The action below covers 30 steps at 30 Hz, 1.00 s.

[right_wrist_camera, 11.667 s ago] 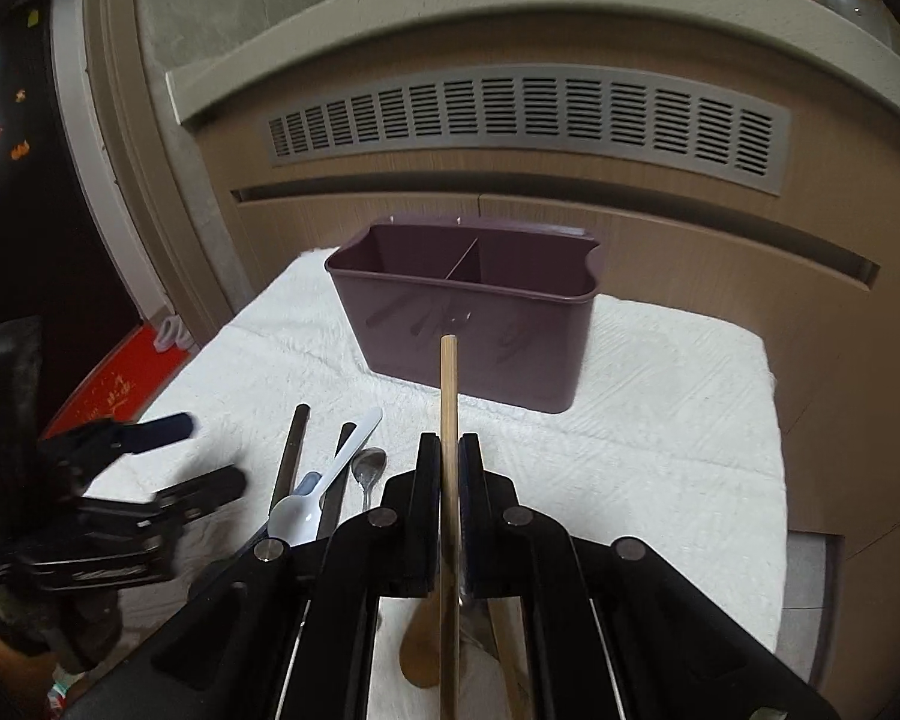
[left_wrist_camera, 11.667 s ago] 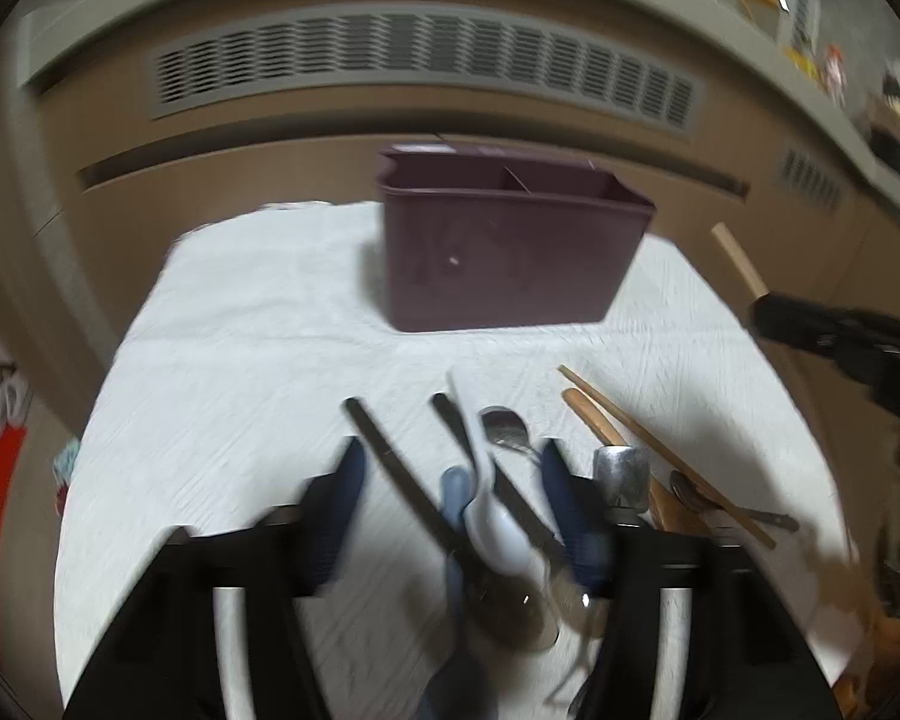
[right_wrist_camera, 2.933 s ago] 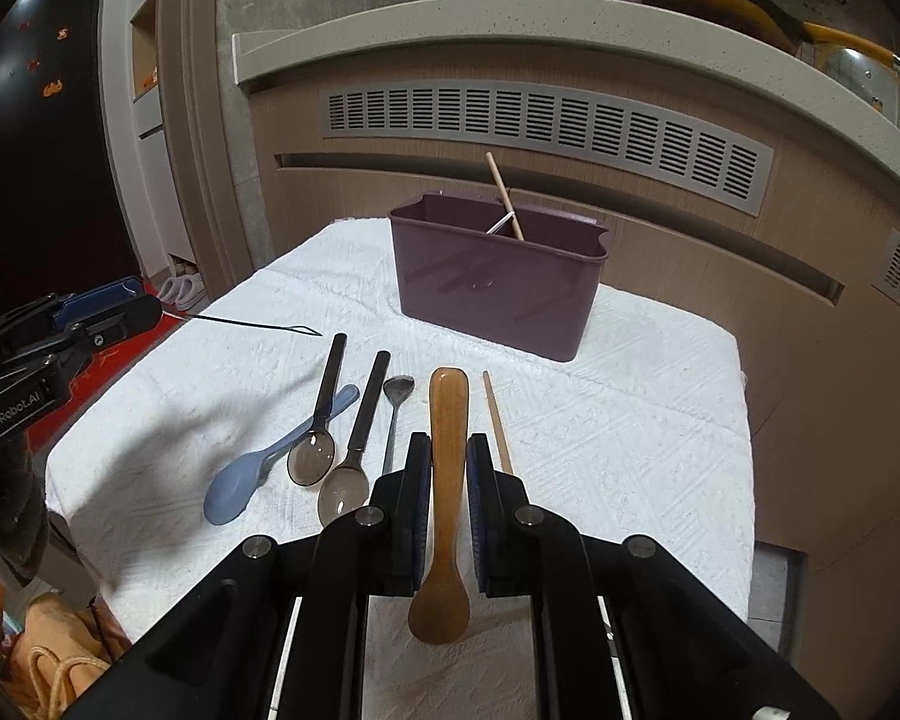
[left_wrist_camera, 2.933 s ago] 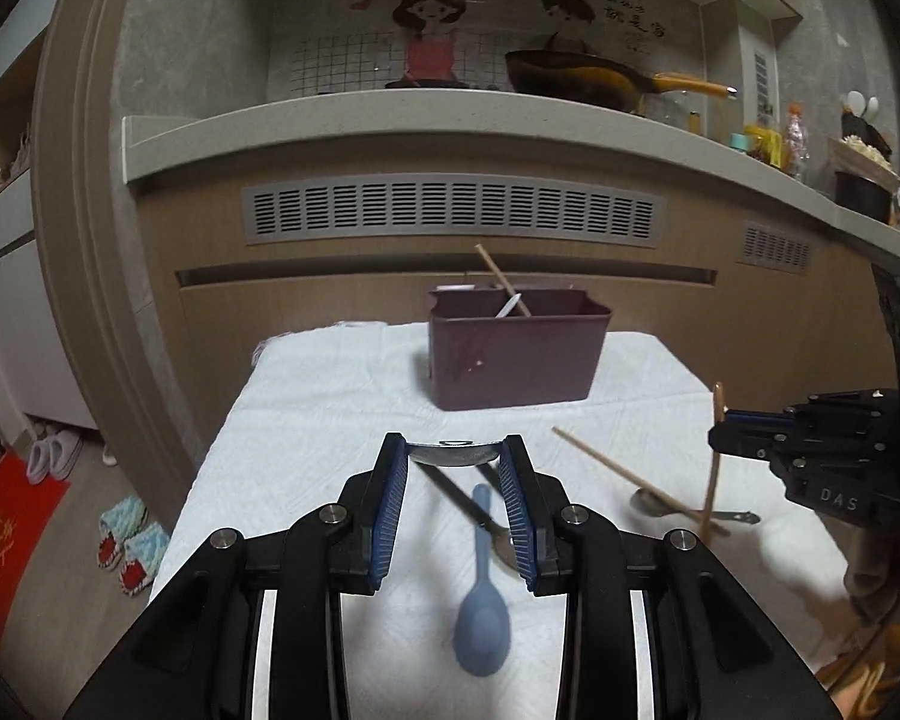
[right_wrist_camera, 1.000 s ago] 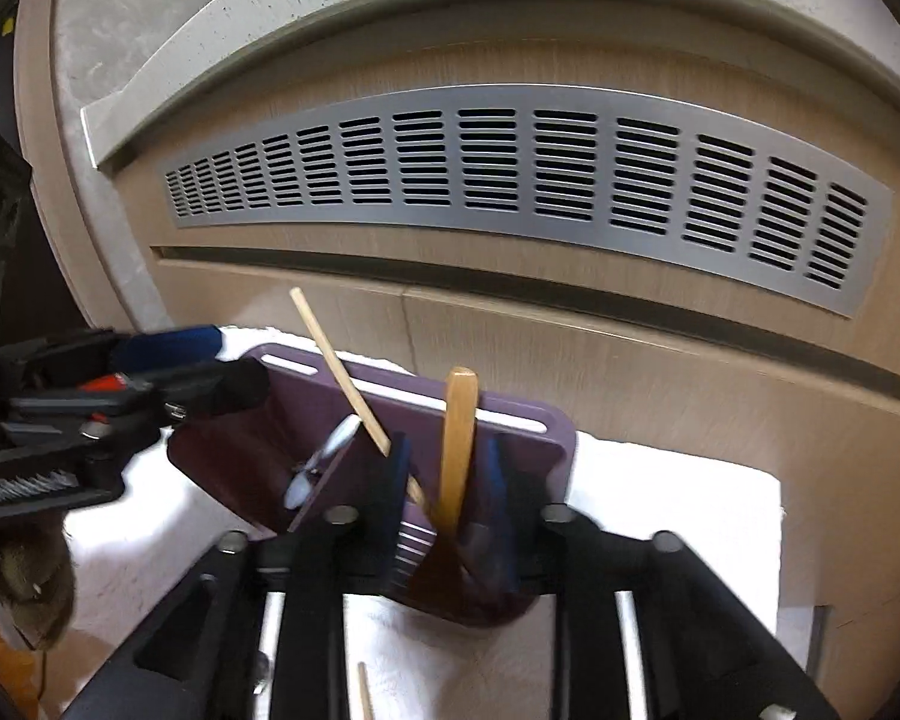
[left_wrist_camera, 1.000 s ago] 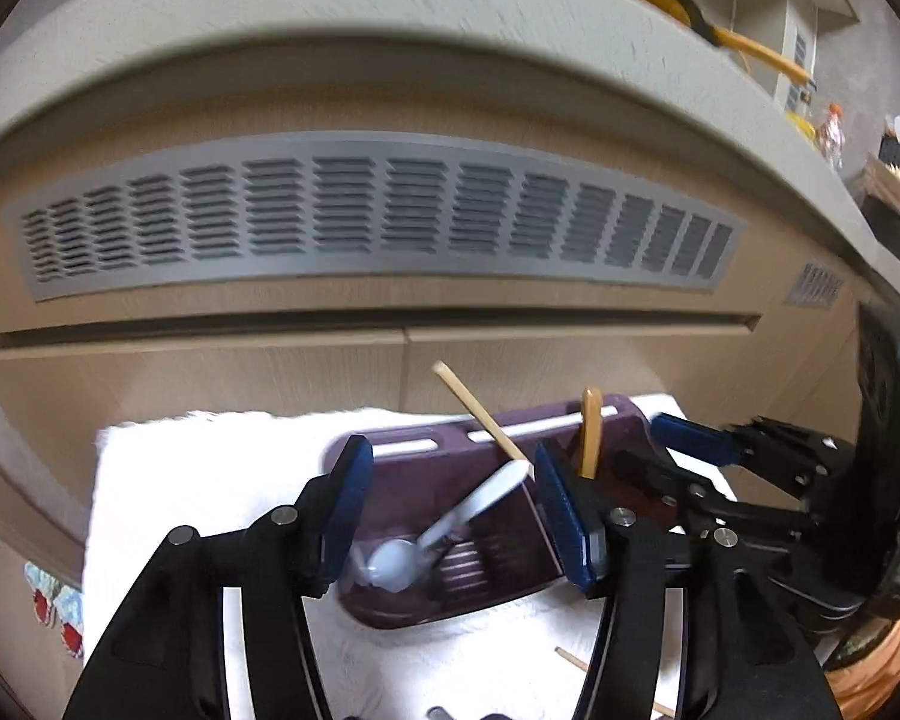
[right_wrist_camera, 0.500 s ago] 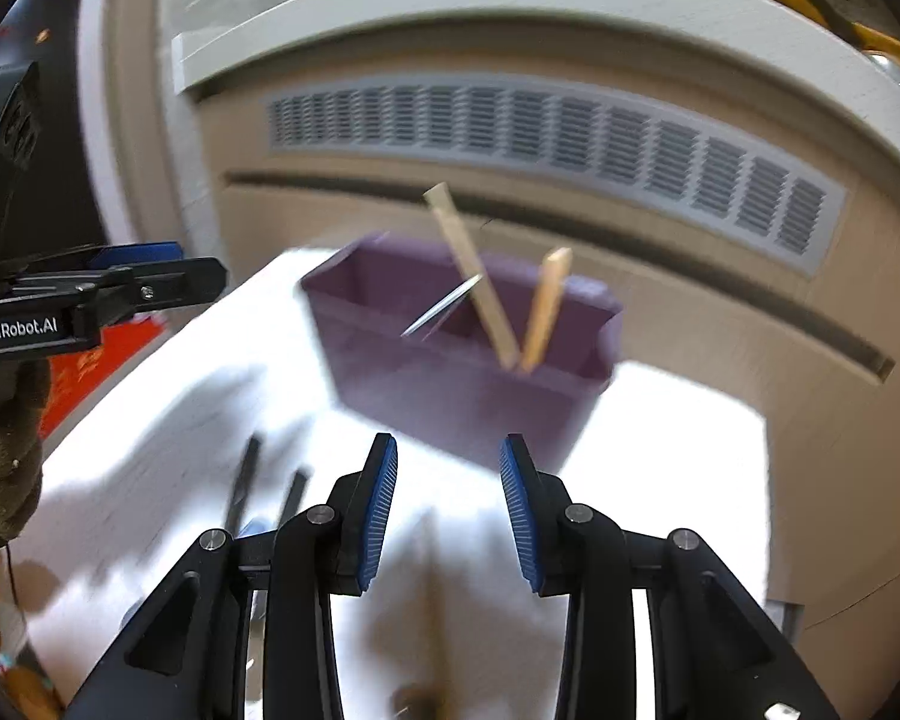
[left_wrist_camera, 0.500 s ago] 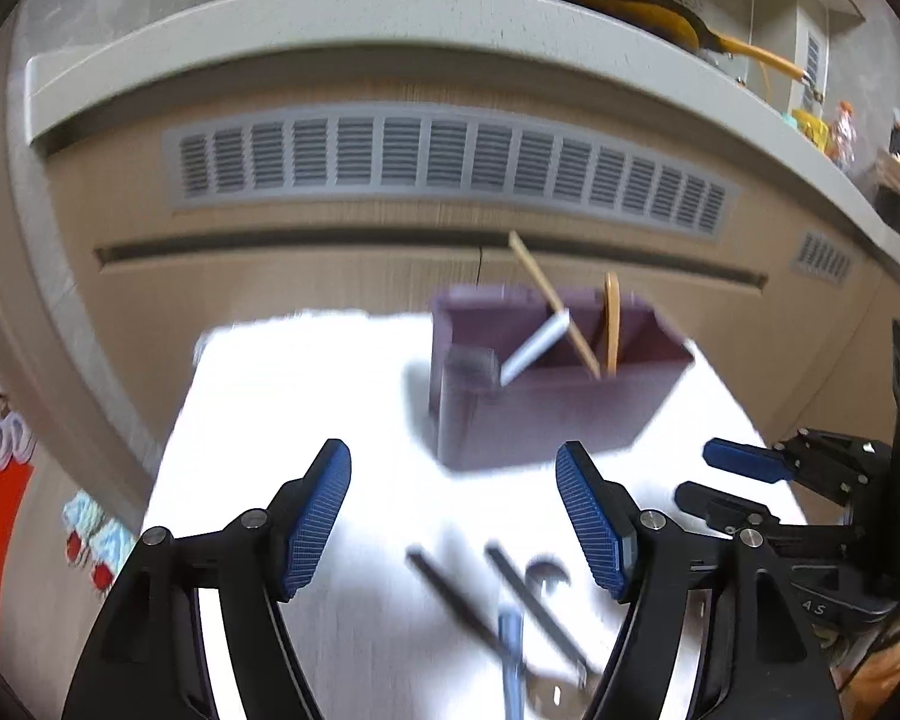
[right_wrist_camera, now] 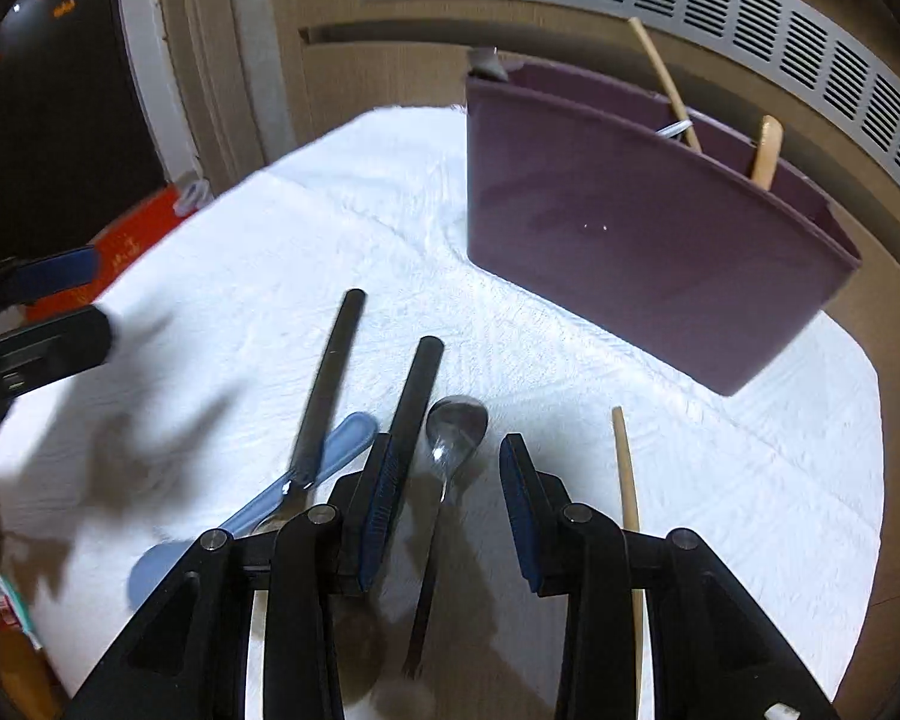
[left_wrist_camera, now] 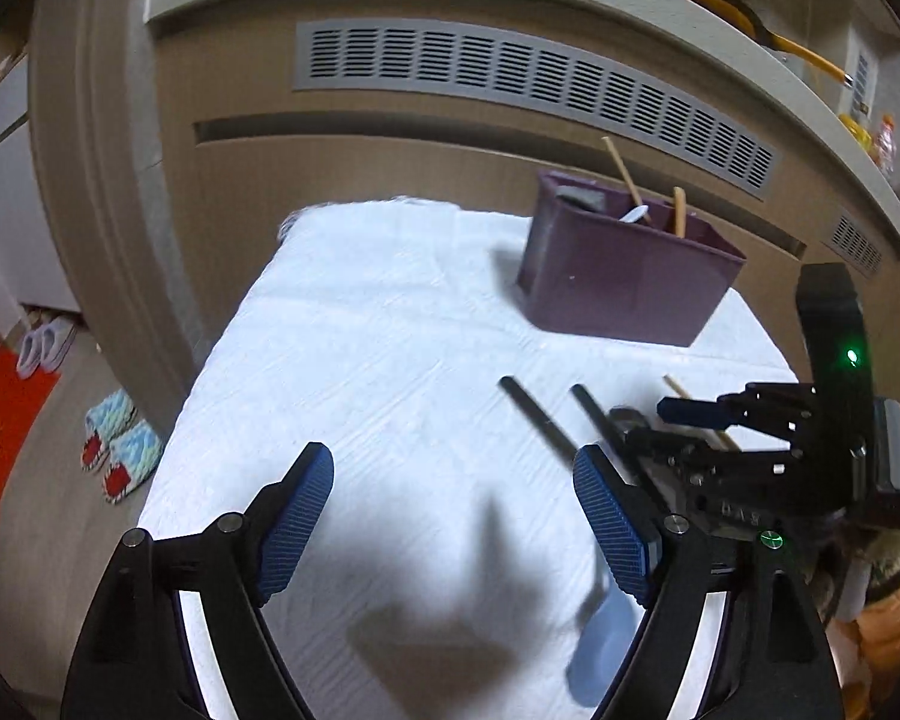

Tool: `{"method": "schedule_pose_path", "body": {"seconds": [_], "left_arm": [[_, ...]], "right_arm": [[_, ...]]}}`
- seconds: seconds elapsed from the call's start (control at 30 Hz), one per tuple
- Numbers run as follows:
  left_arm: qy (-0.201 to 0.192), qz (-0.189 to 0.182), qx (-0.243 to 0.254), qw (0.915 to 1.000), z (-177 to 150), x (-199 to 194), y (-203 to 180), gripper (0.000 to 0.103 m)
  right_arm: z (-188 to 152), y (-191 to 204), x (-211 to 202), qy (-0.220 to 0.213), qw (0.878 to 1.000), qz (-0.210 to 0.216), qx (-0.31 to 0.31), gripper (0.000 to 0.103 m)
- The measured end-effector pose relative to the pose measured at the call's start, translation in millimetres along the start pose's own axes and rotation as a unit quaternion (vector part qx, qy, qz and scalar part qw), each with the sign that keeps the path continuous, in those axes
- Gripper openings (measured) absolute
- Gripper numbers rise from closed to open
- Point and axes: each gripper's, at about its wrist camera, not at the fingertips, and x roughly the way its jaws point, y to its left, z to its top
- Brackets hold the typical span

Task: Organize utensils
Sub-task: 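Move both grippers back toward the remaining utensils on the towel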

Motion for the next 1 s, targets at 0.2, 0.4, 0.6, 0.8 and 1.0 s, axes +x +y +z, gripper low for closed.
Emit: {"method": "schedule_pose_path", "body": {"seconds": [0.2, 0.4, 0.6, 0.8, 1.0], "left_arm": [[0.013, -0.015, -0.017, 0.9997, -6, 10, 11, 0.083], [0.025, -0.022, -0.023, 0.9992, -10, 16, 14, 0.083], [0.032, -0.020, -0.030, 0.9988, -10, 18, 15, 0.084], [0.039, -0.022, -0.013, 0.9989, -12, 18, 0, 0.084], [0.060, -0.024, -0.004, 0.9979, -13, 22, -10, 0.084]], "right_arm": [[7, -6, 11, 0.012, 1.000, 0.007, 0.007, 0.033], [6, -14, 9, 0.024, 0.999, 0.023, 0.027, 0.033], [-6, -11, 9, 0.020, 1.000, -0.015, -0.003, 0.033], [12, -7, 24, 0.025, 1.000, -0.004, 0.003, 0.029], [4, -7, 4, 0.011, 1.000, 0.009, 0.013, 0.023]]}}
